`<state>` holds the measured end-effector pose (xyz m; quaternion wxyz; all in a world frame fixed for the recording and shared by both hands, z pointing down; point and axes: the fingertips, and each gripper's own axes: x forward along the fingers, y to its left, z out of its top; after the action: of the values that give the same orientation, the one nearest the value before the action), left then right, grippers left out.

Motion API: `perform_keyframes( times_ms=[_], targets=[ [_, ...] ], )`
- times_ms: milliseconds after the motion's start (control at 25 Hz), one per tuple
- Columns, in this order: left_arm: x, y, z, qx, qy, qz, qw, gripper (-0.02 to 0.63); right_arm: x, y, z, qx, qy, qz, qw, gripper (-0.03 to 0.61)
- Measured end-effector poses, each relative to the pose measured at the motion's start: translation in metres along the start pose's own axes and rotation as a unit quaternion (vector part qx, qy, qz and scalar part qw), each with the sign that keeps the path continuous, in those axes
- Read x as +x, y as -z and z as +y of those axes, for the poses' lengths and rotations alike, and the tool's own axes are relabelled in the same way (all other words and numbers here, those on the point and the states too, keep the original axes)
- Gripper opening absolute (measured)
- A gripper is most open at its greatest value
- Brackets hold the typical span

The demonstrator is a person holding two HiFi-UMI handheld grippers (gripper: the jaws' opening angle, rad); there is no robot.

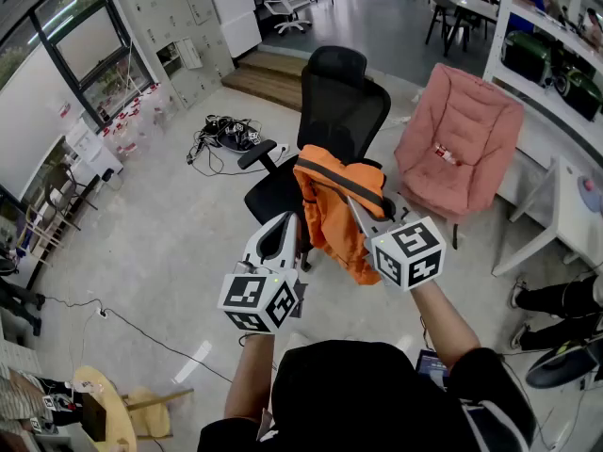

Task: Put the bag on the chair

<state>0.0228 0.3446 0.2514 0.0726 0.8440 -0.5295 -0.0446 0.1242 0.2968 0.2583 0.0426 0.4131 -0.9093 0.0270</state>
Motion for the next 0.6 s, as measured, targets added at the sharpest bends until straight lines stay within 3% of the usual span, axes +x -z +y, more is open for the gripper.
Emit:
perform_keyframes(
  times_ms=[600],
  targets=[
    [0.005, 0.009, -0.004, 0.004, -0.008, 0.016, 0.9998, 0.009, 0.001, 0.011, -0.006, 0.017, -0.005, 0.015, 1.0, 0.012]
  ],
)
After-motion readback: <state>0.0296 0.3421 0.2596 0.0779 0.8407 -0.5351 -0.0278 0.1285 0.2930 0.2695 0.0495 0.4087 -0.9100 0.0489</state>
